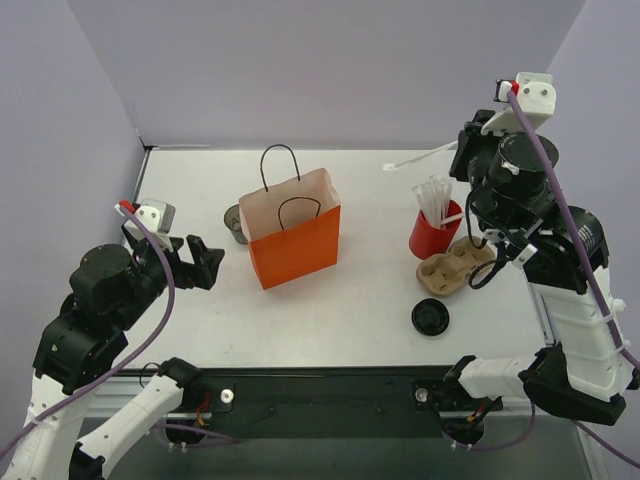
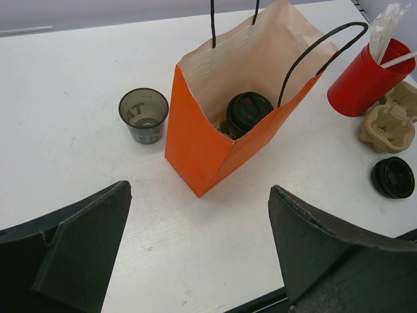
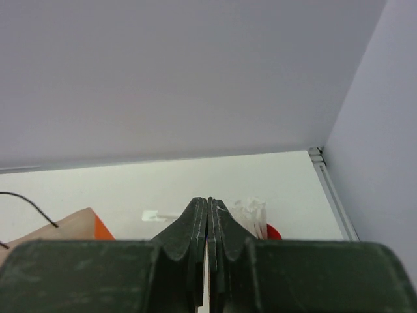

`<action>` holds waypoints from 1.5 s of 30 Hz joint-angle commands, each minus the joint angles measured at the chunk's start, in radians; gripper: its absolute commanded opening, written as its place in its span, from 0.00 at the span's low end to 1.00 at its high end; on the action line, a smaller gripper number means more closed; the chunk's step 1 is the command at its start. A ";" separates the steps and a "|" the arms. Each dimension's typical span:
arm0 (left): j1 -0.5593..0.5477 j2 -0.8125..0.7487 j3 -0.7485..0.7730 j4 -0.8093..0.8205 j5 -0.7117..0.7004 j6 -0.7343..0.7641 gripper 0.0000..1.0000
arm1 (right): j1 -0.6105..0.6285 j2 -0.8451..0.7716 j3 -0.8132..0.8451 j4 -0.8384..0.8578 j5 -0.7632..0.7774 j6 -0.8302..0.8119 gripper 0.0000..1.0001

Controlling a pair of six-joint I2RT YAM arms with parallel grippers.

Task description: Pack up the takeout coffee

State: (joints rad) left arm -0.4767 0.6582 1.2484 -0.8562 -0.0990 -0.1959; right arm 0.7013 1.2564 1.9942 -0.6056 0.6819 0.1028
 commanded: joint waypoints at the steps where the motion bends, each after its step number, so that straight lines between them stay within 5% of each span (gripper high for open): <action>1: 0.003 -0.006 0.017 0.045 0.010 0.021 0.96 | 0.165 0.096 0.133 0.052 0.100 -0.118 0.00; 24: 0.003 -0.040 0.022 0.032 -0.041 0.030 0.96 | 0.293 0.503 0.080 0.234 -0.223 0.093 0.02; 34: 0.003 -0.029 0.019 0.075 -0.038 0.029 0.96 | 0.268 0.447 0.111 0.127 -0.214 0.101 0.46; 41: 0.003 -0.051 -0.020 0.224 0.015 0.036 0.96 | 0.260 0.235 -0.061 0.011 -0.101 0.172 1.00; 45: 0.003 -0.052 -0.036 0.281 0.041 0.030 0.96 | 0.271 0.115 -0.161 -0.017 -0.091 0.265 1.00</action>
State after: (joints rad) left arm -0.4763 0.6140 1.2247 -0.7055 -0.0986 -0.1699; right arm 0.9665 1.4792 1.9121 -0.5652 0.5240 0.2623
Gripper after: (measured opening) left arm 0.964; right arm 0.998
